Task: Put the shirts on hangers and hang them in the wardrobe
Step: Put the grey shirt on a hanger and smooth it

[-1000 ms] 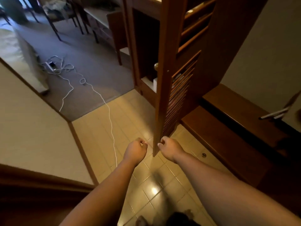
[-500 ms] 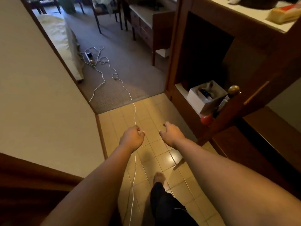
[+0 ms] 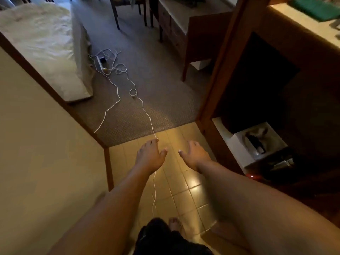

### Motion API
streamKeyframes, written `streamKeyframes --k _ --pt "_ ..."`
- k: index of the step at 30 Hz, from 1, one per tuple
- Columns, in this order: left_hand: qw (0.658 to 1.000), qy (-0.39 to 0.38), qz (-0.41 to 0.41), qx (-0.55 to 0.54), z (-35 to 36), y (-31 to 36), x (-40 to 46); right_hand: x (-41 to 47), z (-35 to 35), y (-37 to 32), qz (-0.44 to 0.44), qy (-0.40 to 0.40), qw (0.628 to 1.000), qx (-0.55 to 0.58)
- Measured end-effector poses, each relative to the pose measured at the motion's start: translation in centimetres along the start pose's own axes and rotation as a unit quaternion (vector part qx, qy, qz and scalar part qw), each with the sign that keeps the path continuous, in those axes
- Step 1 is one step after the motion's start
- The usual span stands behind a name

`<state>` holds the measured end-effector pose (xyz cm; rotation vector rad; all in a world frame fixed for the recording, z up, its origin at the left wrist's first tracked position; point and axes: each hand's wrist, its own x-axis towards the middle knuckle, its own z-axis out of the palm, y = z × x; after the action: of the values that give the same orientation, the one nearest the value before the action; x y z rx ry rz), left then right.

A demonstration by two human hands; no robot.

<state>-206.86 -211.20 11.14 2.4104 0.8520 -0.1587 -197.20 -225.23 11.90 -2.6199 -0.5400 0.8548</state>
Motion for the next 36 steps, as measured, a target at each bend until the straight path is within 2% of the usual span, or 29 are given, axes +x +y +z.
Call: streamKeyframes --k 10,19,26,36 --pt "0.999 -0.011 0.031 0.014 -7.0 2.3 25.6 22.0 -9.4 -9.0 -0.017 0.038 0.999 0.023" --pt "0.995 -0.031 0.080 0.040 -16.4 4.8 48.8 41.9 -19.4 -18.1 0.025 0.038 0.997 0.056" --pt "0.993 -0.039 0.098 0.051 -21.3 7.9 66.6 57.3 -25.7 -22.6 0.043 0.044 0.994 0.088" --pt "0.998 -0.035 0.054 0.028 -28.2 15.2 94.5 83.5 -40.1 -29.6 0.038 0.043 0.993 0.100"
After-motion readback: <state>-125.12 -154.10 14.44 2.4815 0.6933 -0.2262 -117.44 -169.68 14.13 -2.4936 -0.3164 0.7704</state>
